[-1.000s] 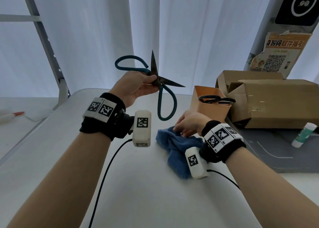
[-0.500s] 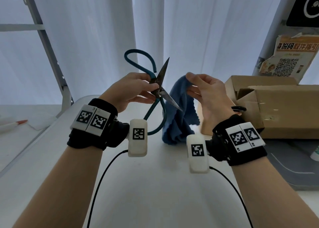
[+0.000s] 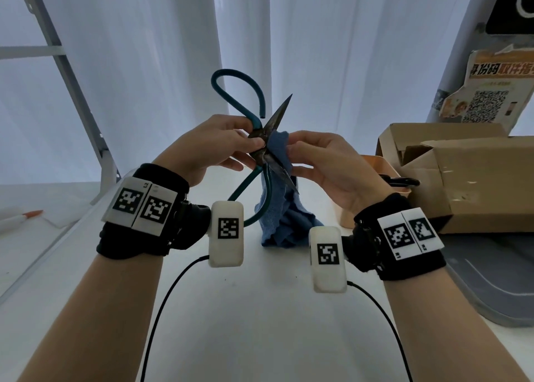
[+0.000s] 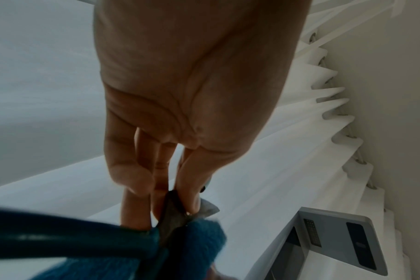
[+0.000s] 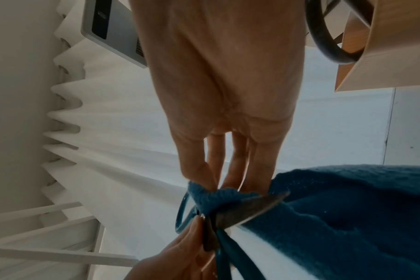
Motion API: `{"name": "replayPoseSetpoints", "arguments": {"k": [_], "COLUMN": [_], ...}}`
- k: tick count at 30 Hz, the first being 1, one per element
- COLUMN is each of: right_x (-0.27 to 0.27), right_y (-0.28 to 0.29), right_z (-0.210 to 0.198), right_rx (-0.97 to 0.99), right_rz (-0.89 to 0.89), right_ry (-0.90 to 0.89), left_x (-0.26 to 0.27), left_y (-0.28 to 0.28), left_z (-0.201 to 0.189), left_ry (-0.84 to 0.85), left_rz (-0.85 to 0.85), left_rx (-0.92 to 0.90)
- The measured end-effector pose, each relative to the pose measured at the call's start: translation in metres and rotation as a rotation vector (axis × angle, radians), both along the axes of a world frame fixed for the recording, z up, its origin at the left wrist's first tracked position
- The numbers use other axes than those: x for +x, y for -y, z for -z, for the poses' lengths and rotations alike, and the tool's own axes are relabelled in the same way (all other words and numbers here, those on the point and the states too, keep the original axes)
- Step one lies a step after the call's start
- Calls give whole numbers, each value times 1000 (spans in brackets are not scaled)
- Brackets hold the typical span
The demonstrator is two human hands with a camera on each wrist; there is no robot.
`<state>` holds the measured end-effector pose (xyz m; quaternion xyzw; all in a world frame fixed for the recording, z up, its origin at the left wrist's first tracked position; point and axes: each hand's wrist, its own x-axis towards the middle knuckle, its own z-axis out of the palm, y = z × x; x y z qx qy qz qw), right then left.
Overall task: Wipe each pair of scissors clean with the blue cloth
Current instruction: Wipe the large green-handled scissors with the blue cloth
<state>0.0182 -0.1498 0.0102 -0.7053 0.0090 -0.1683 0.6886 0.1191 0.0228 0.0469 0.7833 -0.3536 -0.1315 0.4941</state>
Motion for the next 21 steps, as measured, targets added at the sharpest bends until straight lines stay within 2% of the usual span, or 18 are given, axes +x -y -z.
{"name": "replayPoseSetpoints", "arguments": {"k": [7,21], "right_x": [12,17], "right_y": [4,6], "right_z": [-6,-13], "right_rx": [-247,-269], "right_rz": [78,-8], "right_ry": [-85,-48], "left_x": [-2,-3], "left_y": [1,1], "left_z": [-5,-4], "left_ry": [26,19], "left_rz": [19,19], "left_rx": [-6,-38]}}
